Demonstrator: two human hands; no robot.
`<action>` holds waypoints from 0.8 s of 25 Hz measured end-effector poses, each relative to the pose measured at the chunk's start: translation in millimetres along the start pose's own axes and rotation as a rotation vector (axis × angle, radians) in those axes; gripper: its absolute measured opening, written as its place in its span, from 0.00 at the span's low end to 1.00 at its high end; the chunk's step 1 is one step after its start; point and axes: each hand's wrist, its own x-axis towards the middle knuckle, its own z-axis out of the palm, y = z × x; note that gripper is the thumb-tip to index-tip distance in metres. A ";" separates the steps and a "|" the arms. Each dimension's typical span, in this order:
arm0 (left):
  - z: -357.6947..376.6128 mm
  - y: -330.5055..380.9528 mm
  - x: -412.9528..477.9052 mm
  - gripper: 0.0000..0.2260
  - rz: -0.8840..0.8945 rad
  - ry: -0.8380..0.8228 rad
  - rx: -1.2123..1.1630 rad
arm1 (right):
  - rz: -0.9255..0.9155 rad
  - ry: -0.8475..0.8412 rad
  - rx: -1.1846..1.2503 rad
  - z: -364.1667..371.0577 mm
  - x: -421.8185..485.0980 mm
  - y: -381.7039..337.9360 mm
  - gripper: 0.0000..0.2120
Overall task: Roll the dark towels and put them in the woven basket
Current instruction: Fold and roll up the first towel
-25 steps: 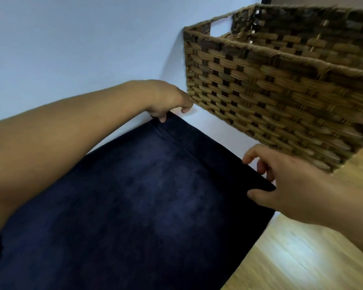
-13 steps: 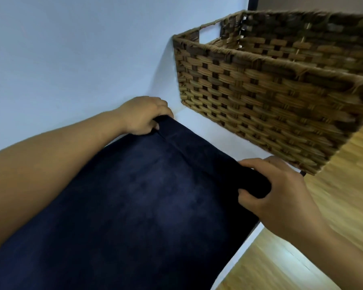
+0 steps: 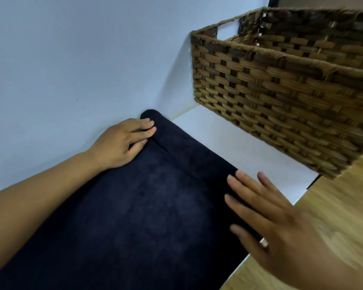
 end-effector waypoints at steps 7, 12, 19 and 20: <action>-32.6 11.1 55.6 0.17 -0.170 -0.242 0.096 | 0.131 -0.052 -0.007 -24.3 25.1 -25.2 0.14; -36.6 20.1 100.5 0.18 -0.150 -0.504 0.228 | 0.281 -0.174 -0.099 -34.4 60.5 -11.7 0.02; -25.2 20.8 108.5 0.25 -0.022 -0.822 -0.033 | 0.610 -0.155 0.327 -24.7 68.2 -10.4 0.16; -24.8 21.1 107.0 0.24 -0.029 -0.814 -0.042 | 0.681 -0.159 0.315 -24.7 63.6 -12.1 0.21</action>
